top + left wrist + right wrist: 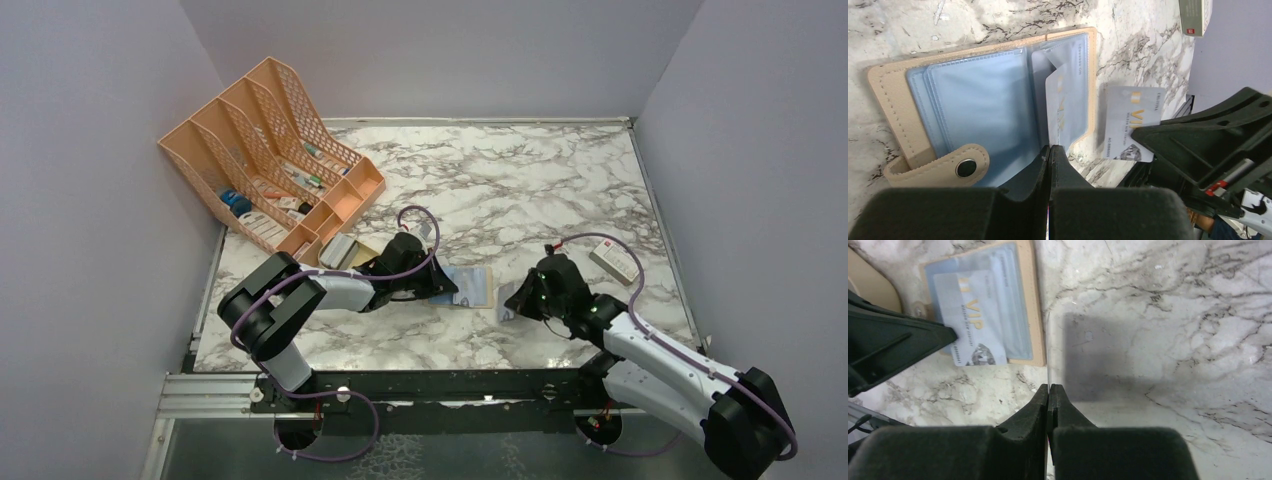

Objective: Put the credit cards into the card holder
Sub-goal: Adjust the card slot at the center of the board.

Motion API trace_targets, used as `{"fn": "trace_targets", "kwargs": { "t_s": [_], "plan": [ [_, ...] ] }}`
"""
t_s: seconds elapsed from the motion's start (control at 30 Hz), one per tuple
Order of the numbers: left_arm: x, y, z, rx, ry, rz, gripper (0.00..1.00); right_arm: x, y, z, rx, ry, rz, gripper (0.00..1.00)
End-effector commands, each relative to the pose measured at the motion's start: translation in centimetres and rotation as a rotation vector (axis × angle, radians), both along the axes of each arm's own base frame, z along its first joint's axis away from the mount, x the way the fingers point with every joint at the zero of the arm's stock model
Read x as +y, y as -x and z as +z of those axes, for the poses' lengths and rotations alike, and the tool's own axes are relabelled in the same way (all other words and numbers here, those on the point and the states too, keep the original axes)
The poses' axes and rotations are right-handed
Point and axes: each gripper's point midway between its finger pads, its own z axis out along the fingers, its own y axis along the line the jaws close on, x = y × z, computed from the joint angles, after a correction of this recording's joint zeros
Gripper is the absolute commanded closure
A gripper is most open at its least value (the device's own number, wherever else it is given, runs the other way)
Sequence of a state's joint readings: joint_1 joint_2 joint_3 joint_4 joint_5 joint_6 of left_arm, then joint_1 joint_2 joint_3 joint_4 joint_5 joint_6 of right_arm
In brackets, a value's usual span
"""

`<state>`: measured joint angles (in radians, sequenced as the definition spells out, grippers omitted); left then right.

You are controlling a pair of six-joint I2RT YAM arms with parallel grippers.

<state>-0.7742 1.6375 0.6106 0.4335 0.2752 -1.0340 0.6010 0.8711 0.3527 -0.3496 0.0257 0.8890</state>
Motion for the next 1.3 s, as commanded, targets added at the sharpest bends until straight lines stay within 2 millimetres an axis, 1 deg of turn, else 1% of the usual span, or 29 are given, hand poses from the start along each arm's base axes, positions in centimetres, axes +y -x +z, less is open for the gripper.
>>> {"fn": "trace_targets", "kwargs": {
  "t_s": [0.0,0.13,0.2,0.23,0.3,0.57,0.63,0.73,0.83,0.93,1.0,1.27],
  "plan": [
    [-0.3,-0.1,0.6,-0.007,0.01,-0.019,1.0,0.5,-1.9,3.0,-0.082,0.023,0.023,0.99],
    [-0.4,0.2,0.2,0.006,0.006,-0.036,1.0,1.3,-3.9,4.8,-0.134,0.034,0.029,0.99],
    [-0.5,0.3,0.0,0.01,0.006,-0.041,1.0,1.4,-5.6,5.8,-0.198,0.055,0.014,0.99],
    [-0.5,0.3,0.0,0.012,0.004,-0.043,1.0,1.5,-6.2,5.9,-0.212,0.067,0.014,0.99],
    [-0.4,0.4,-0.2,0.012,0.002,-0.047,1.0,2.2,-8.0,7.0,-0.275,0.068,0.012,0.99],
    [-0.5,0.3,-0.4,0.01,0.0,-0.071,1.0,4.3,-14.0,8.9,-0.475,0.094,0.005,0.99],
    [-0.4,0.2,-0.6,0.016,-0.002,-0.066,1.0,5.0,-15.2,9.0,-0.508,0.114,0.024,0.99],
    [-0.1,0.1,-0.7,0.018,-0.007,-0.055,1.0,5.9,-16.5,7.6,-0.514,0.15,0.067,0.99],
    [0.0,-0.1,-0.5,0.013,-0.005,-0.047,1.0,7.1,-16.8,5.4,-0.483,0.166,0.138,0.99],
    [0.1,-0.5,-0.4,0.009,-0.001,-0.036,1.0,7.5,-16.2,3.1,-0.446,0.168,0.182,0.99],
    [0.2,-0.7,-0.2,0.002,-0.001,-0.029,1.0,7.4,-15.7,2.0,-0.432,0.176,0.204,0.99],
    [0.9,-1.2,-0.5,-0.001,-0.015,0.003,1.0,7.0,-13.6,-0.8,-0.355,0.176,0.257,0.99]
  ]
}}
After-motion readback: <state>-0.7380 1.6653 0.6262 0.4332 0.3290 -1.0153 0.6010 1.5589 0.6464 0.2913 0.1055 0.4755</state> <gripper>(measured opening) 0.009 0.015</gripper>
